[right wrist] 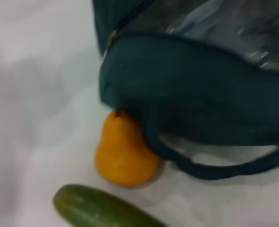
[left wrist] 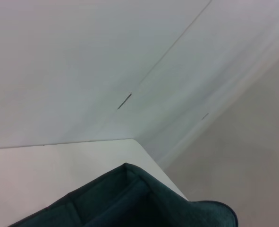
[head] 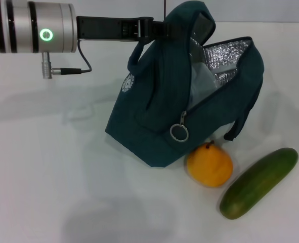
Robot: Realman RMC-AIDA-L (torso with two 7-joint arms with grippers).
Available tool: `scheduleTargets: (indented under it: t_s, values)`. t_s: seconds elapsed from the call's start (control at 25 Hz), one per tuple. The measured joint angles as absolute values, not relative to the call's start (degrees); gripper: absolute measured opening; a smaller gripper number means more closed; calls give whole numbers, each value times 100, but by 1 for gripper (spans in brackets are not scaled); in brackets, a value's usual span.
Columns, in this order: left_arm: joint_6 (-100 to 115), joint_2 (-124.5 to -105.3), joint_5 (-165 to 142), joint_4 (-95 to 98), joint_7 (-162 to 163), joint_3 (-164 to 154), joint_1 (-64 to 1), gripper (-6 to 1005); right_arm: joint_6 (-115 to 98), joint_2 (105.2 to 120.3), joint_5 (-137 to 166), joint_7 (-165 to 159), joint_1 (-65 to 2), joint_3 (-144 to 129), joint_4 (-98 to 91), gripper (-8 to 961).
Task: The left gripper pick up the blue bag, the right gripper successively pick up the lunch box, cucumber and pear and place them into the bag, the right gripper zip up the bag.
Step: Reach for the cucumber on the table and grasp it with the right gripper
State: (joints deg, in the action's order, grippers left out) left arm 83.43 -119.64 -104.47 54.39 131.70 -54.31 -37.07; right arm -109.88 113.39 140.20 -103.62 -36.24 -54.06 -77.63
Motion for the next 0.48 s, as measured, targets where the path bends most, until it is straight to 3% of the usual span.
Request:
scheduleTargets:
  t_s: [0.16, 0.48]
  values:
    - [8238, -11959, -10403, 5394, 13123, -5425, -3687, 66, -11105, 11518, 14375, -10649, -3923, -6228, -7780, 784]
    - [8217, -11953, -10369, 5387, 13105, -5422, -3684, 66, -10928, 11560, 14308, -10762, -4024, -7306, -7861, 865]
